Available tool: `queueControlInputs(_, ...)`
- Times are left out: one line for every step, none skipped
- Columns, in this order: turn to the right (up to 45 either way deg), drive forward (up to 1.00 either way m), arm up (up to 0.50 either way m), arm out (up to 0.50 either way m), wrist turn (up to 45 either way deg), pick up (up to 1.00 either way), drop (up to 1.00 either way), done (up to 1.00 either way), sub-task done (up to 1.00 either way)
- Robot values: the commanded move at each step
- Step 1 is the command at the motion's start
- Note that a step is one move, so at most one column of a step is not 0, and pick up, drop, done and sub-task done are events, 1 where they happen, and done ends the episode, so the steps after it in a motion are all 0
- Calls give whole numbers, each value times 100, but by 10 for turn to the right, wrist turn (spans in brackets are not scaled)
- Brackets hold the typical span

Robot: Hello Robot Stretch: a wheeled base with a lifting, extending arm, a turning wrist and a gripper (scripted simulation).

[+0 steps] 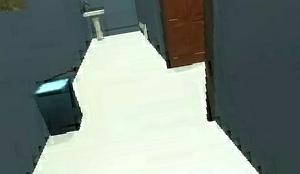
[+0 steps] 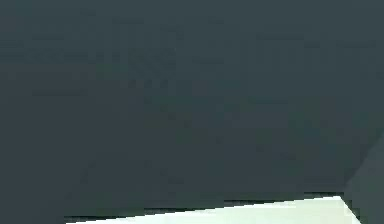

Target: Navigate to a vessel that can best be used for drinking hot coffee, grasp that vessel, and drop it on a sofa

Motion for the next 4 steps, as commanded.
queueControlInputs(0, 100, 0, 0, 0, 0, 0, 0, 0)
queueControlInputs(-30, 0, 0, 0, 0, 0, 0, 0, 0)
queueControlInputs(0, 100, 0, 0, 0, 0, 0, 0, 0)
queueControlInputs(0, 10, 0, 0, 0, 0, 0, 0, 0)
